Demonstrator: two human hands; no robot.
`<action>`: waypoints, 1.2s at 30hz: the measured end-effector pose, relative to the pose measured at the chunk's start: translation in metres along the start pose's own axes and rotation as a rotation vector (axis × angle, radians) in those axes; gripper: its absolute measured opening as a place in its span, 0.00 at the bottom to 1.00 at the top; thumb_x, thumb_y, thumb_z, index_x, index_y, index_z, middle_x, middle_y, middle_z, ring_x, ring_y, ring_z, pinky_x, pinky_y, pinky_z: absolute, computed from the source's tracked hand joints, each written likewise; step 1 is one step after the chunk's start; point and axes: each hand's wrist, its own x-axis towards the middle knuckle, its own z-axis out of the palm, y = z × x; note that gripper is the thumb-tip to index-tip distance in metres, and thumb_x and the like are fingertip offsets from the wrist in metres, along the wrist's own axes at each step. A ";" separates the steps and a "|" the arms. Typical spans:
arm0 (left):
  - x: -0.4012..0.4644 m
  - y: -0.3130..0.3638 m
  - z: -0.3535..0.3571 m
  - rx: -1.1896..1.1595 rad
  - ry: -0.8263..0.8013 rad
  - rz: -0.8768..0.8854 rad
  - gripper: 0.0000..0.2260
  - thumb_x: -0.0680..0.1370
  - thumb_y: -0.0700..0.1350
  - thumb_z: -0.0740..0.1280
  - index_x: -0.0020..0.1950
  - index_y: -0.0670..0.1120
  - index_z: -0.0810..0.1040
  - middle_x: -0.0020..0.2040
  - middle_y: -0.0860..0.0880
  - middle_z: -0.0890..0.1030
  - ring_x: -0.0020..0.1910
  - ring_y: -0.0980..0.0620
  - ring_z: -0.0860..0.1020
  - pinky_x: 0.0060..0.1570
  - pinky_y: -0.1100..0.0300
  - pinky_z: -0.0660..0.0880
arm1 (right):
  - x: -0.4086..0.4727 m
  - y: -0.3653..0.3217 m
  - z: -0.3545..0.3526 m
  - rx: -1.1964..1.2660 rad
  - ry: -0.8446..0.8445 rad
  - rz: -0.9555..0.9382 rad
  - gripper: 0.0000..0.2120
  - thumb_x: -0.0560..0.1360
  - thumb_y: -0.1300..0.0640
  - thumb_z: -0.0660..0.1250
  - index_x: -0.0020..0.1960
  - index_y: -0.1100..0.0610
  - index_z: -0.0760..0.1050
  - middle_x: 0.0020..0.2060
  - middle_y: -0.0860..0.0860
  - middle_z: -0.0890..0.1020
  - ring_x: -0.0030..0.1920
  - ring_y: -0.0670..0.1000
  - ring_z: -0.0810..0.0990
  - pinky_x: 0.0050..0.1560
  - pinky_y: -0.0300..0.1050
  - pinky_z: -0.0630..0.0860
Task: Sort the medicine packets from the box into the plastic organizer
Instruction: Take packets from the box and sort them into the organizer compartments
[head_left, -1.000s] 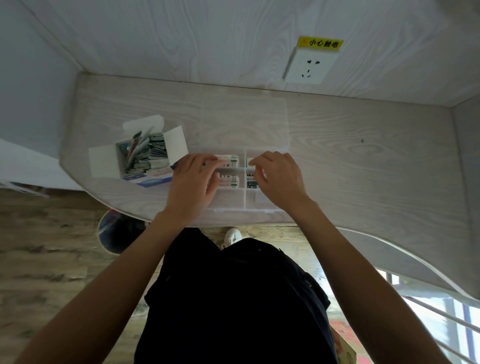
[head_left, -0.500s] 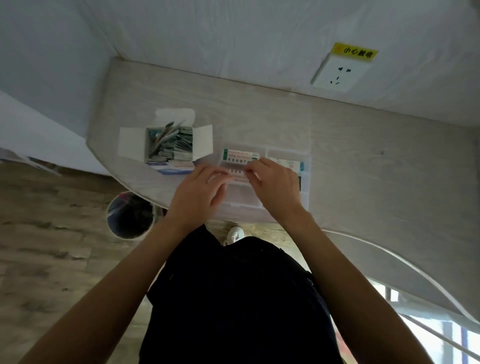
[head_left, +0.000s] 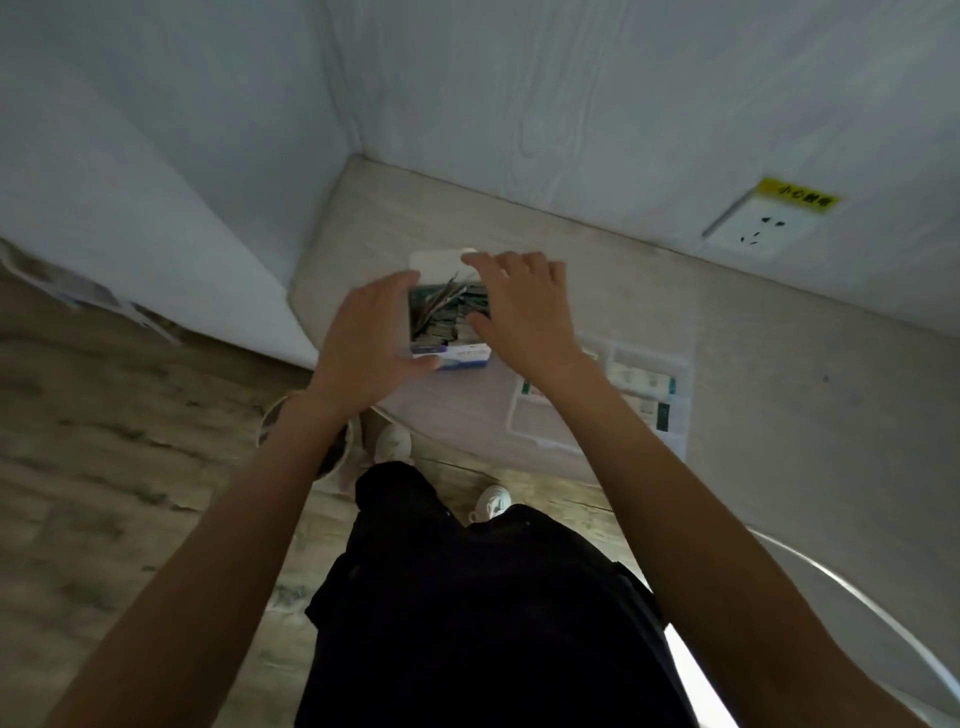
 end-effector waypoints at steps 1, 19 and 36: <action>0.002 -0.002 0.002 -0.004 0.004 0.011 0.37 0.66 0.49 0.77 0.70 0.40 0.66 0.68 0.42 0.70 0.66 0.43 0.68 0.67 0.51 0.61 | 0.003 -0.002 0.001 -0.075 0.008 -0.004 0.23 0.75 0.53 0.64 0.69 0.51 0.65 0.59 0.53 0.76 0.61 0.57 0.70 0.58 0.50 0.60; 0.010 -0.009 0.005 -0.058 0.047 0.060 0.33 0.65 0.49 0.77 0.66 0.41 0.70 0.62 0.44 0.75 0.61 0.46 0.72 0.60 0.56 0.66 | 0.026 -0.010 0.001 0.010 -0.086 -0.339 0.12 0.72 0.65 0.67 0.55 0.59 0.77 0.49 0.58 0.78 0.49 0.58 0.75 0.41 0.50 0.75; 0.013 -0.010 0.003 -0.060 0.015 0.060 0.32 0.64 0.49 0.78 0.64 0.42 0.70 0.60 0.44 0.75 0.58 0.45 0.73 0.56 0.53 0.68 | 0.034 -0.023 -0.011 -0.160 -0.142 -0.325 0.11 0.80 0.54 0.56 0.58 0.53 0.74 0.50 0.50 0.78 0.50 0.51 0.76 0.40 0.42 0.67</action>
